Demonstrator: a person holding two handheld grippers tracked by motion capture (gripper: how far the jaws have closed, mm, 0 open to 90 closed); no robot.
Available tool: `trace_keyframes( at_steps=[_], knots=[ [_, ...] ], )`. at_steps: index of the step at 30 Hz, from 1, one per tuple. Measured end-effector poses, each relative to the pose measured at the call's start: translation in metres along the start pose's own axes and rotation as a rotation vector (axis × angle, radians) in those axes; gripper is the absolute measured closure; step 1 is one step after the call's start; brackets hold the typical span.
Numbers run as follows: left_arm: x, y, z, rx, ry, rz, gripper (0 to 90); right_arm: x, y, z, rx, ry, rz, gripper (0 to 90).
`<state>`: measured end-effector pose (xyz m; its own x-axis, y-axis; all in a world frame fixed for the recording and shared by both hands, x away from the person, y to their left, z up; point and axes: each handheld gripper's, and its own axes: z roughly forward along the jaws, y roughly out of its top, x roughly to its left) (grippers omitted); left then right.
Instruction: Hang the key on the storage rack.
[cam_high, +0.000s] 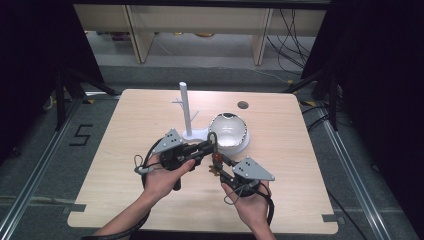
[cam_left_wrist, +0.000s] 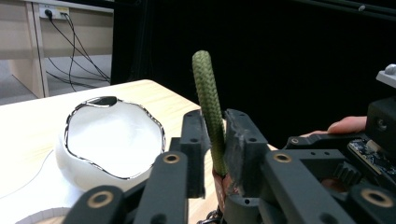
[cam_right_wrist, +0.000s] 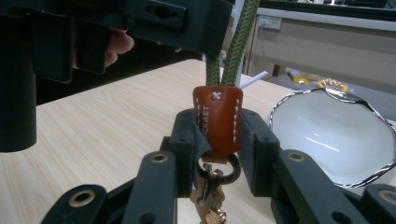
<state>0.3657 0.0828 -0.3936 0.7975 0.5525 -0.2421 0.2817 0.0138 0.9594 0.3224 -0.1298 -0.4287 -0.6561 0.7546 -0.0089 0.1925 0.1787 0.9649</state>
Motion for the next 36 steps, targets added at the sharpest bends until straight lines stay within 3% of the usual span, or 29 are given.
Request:
trace_keyframes(
  at_steps=[10, 11, 16, 18, 29, 36],
  knots=[
    [-0.005, 0.005, -0.003, 0.003, 0.022, 0.056, 83.4, 0.001, 0.004, 0.0, -0.001, -0.003, 0.003, 67.2],
    [-0.004, 0.005, -0.004, 0.003, 0.048, 0.087, 83.4, 0.001, 0.005, 0.0, 0.003, 0.002, 0.003, 62.4],
    [0.002, 0.008, -0.009, -0.007, 0.083, 0.09, 83.4, -0.001, 0.004, -0.003, 0.003, 0.0, -0.002, 55.8],
    [0.006, 0.011, -0.014, -0.017, 0.108, 0.112, 83.4, -0.005, 0.002, -0.008, 0.033, -0.021, -0.003, 54.3],
    [0.025, 0.017, -0.032, -0.033, 0.222, 0.157, 83.3, -0.026, -0.024, -0.027, 0.061, -0.064, 0.044, 54.2],
    [0.037, 0.014, -0.038, -0.029, 0.277, 0.151, 83.3, -0.031, -0.037, -0.038, 0.097, -0.102, 0.093, 58.1]
  ],
)
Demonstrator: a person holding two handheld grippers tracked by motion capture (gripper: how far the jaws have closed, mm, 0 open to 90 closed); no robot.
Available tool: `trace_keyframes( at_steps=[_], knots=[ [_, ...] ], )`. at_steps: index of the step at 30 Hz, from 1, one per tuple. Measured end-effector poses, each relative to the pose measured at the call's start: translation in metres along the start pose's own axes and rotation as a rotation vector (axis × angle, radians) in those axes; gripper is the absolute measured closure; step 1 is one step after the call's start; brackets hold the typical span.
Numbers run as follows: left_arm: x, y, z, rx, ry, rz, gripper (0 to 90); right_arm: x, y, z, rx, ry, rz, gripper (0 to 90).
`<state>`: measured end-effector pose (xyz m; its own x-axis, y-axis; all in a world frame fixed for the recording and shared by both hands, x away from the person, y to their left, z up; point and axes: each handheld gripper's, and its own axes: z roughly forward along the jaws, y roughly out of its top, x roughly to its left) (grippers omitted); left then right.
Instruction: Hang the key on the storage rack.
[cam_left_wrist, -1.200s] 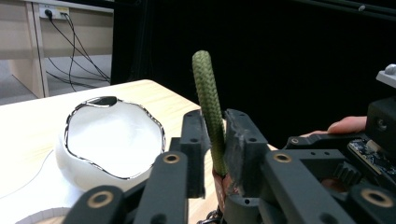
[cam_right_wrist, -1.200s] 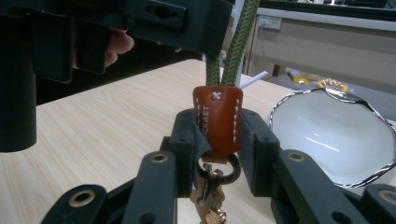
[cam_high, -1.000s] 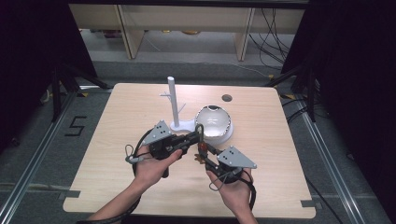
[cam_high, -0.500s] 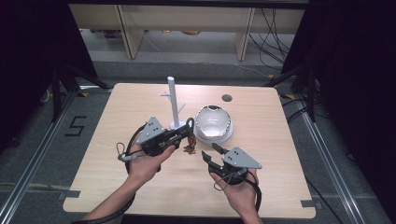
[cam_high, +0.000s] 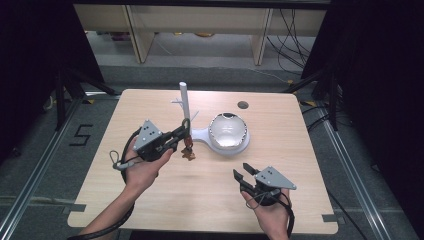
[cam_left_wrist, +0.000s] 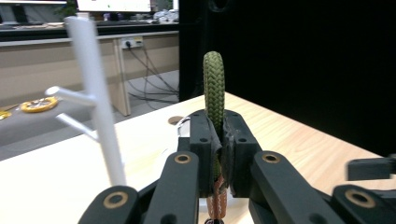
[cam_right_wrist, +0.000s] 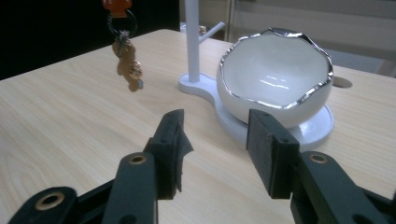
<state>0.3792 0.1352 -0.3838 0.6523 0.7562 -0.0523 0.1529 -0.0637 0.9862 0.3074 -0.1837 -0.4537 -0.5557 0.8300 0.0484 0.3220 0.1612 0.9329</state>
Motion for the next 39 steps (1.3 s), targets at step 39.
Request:
trace_keyframes(
  at_steps=[39],
  knots=[
    [0.059, -0.002, 0.013, 0.039, 0.256, 0.018, 83.3, -0.012, -0.018, -0.003, 0.012, -0.006, 0.029, 64.0]
  ],
)
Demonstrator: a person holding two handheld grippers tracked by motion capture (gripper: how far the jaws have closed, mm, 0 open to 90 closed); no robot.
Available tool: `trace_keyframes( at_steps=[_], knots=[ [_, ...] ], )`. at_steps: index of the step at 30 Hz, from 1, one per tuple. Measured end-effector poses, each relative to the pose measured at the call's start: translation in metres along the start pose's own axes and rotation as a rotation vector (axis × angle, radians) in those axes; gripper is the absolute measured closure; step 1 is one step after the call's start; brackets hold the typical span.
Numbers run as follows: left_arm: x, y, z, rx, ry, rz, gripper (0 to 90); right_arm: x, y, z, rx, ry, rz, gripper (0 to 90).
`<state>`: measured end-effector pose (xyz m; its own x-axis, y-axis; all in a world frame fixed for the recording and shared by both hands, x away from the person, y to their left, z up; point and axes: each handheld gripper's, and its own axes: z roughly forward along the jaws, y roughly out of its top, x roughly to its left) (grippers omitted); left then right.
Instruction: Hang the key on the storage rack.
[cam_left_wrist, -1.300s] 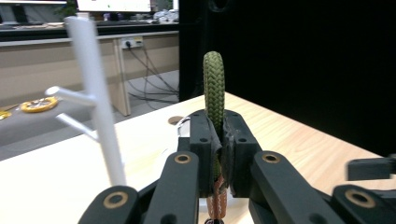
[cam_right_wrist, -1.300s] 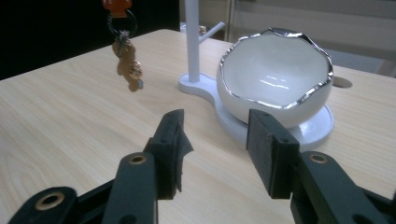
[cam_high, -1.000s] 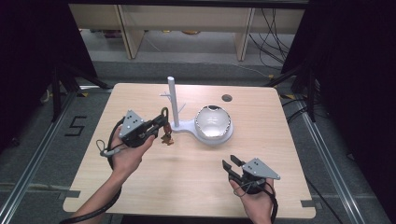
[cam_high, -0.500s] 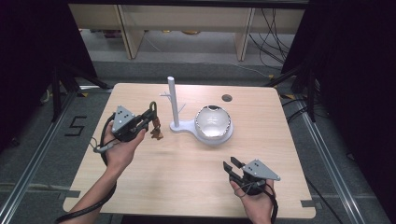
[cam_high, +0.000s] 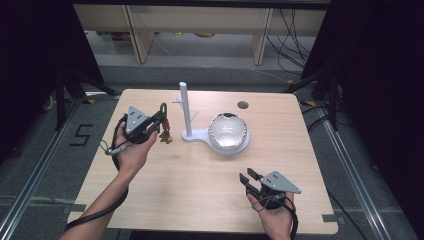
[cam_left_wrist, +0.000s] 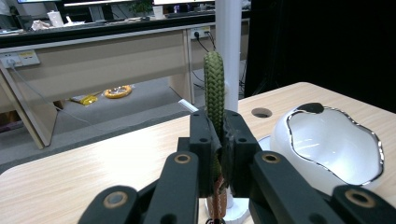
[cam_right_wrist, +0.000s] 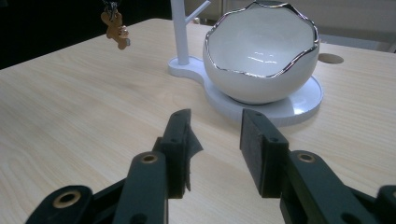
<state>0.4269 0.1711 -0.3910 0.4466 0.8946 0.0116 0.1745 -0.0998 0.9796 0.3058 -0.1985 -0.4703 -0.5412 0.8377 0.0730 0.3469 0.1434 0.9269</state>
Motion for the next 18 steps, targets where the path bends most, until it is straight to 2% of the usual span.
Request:
trace_keyframes(
  at_steps=[5, 6, 7, 8, 10, 11, 12, 15, 18],
  knots=[
    [0.002, 0.001, 0.005, 0.004, 0.012, -0.001, 83.3, -0.001, 0.0, 0.0, 0.001, 0.003, -0.005, 64.0],
    [0.002, 0.001, 0.006, 0.005, 0.015, 0.0, 83.3, 0.002, 0.0, -0.001, -0.001, 0.001, 0.027, 64.1],
    [0.003, 0.001, 0.008, 0.009, 0.017, 0.0, 83.3, 0.002, 0.0, -0.001, -0.001, 0.001, 0.027, 64.1],
    [0.004, 0.001, 0.009, 0.012, 0.021, -0.002, 83.3, -0.001, 0.001, -0.001, -0.009, 0.003, -0.009, 64.2],
    [0.005, 0.0, 0.012, 0.017, 0.027, 0.002, 83.3, 0.0, 0.001, -0.002, -0.007, 0.0, 0.003, 64.2],
    [0.005, 0.0, 0.014, 0.023, 0.03, 0.002, 83.3, -0.002, 0.002, -0.001, -0.013, 0.009, -0.004, 64.2],
    [0.006, -0.001, 0.017, 0.029, 0.033, 0.004, 83.3, -0.003, 0.002, -0.003, 0.0, -0.014, -0.004, 64.2],
    [0.006, -0.001, 0.02, 0.03, 0.039, 0.002, 83.3, -0.004, 0.002, -0.003, 0.0, -0.014, -0.024, 64.3],
    [0.005, 0.002, 0.025, 0.034, 0.043, 0.013, 83.3, -0.003, 0.001, -0.003, -0.001, -0.009, -0.014, 64.4]
  ],
)
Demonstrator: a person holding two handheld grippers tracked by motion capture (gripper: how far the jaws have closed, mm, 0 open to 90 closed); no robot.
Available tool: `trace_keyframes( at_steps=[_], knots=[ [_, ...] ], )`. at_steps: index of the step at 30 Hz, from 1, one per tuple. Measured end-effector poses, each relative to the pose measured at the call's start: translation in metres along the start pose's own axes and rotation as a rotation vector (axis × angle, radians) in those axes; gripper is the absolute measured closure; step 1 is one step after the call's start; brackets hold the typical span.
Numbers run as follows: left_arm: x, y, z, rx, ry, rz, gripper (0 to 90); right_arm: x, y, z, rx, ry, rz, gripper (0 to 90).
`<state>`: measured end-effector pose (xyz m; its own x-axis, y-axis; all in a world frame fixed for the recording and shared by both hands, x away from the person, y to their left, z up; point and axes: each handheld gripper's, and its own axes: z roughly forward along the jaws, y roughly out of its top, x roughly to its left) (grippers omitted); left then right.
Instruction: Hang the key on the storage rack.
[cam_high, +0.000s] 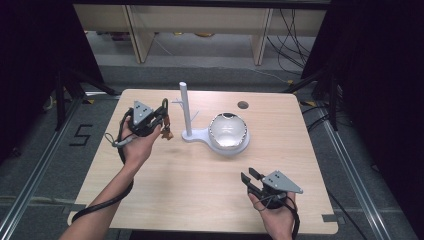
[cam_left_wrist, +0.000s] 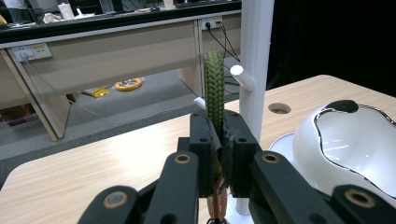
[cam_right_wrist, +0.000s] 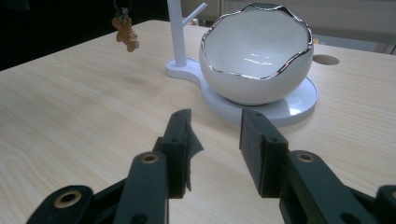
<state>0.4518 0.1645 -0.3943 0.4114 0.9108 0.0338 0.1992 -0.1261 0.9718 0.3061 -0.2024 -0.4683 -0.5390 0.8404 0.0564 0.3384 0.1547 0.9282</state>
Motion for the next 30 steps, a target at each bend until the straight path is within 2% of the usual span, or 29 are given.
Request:
trace_keyframes(
  at_steps=[4, 7, 9, 12, 13, 19, 23, 24, 27, 29, 30],
  knots=[
    [-0.002, 0.001, 0.004, 0.003, 0.0, 0.005, 83.3, -0.001, 0.0, 0.0, 0.0, -0.006, -0.009, 64.4],
    [-0.004, 0.003, 0.007, 0.002, 0.001, 0.005, 83.2, 0.0, 0.001, -0.001, -0.001, 0.011, 0.017, 64.5],
    [-0.006, 0.003, 0.008, 0.0, 0.001, 0.007, 83.3, -0.001, 0.0, 0.0, -0.016, 0.013, 0.006, 64.5],
    [-0.008, 0.004, 0.009, 0.0, -0.003, 0.015, 83.2, -0.001, -0.001, 0.001, -0.011, 0.016, 0.017, 64.5],
    [-0.009, 0.005, 0.009, -0.001, 0.0, 0.017, 83.2, -0.002, 0.0, -0.001, 0.003, 0.0, 0.011, 64.5],
    [-0.013, 0.005, 0.01, -0.003, 0.006, 0.03, 83.2, -0.002, -0.001, 0.0, -0.011, 0.011, 0.019, 64.5],
    [-0.014, 0.006, 0.009, -0.004, 0.01, 0.048, 83.2, -0.001, -0.001, -0.002, 0.01, -0.005, 0.026, 64.4],
    [-0.014, 0.007, 0.009, -0.003, 0.012, 0.055, 83.2, -0.003, -0.001, -0.001, 0.001, -0.005, -0.003, 64.5],
    [-0.014, 0.007, 0.009, -0.001, 0.013, 0.061, 83.2, -0.002, -0.001, -0.002, 0.015, 0.006, 0.021, 64.5],
    [-0.014, 0.008, 0.01, -0.003, 0.022, 0.076, 83.2, -0.002, -0.001, -0.002, 0.016, 0.006, 0.022, 64.4],
    [-0.015, 0.008, 0.01, 0.003, 0.02, 0.07, 83.2, -0.002, -0.001, -0.002, 0.016, 0.007, 0.021, 64.5]
  ],
)
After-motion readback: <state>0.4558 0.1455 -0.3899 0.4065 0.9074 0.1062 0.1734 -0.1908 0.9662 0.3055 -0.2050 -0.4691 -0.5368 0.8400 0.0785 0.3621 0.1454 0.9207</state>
